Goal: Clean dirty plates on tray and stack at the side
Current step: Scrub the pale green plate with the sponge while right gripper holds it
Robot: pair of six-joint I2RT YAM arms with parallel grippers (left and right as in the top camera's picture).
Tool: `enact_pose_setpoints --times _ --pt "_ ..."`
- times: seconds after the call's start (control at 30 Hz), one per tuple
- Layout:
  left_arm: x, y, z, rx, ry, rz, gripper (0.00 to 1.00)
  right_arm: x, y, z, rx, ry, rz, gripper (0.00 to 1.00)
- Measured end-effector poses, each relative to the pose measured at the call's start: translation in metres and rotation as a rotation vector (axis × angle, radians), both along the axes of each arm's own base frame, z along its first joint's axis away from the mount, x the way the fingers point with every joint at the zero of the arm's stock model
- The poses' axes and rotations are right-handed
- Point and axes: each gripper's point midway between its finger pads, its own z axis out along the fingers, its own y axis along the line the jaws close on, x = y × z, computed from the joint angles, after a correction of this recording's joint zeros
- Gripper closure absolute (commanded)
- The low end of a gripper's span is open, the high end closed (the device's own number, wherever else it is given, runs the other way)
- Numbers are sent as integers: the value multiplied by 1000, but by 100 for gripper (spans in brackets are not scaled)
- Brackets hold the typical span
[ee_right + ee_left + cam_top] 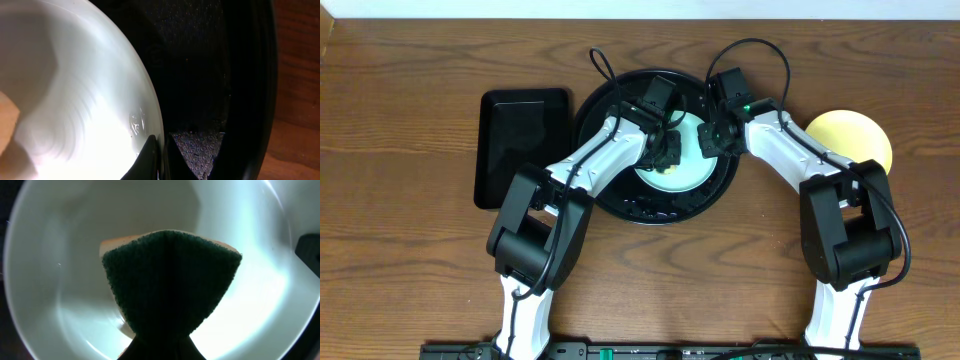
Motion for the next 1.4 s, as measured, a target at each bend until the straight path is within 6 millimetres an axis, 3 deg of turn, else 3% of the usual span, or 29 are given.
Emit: enact_pose_setpoints --times 1.4 --pt "1 -2 -13 117 -61 -11 92 0 0 0 0 0 0 99"
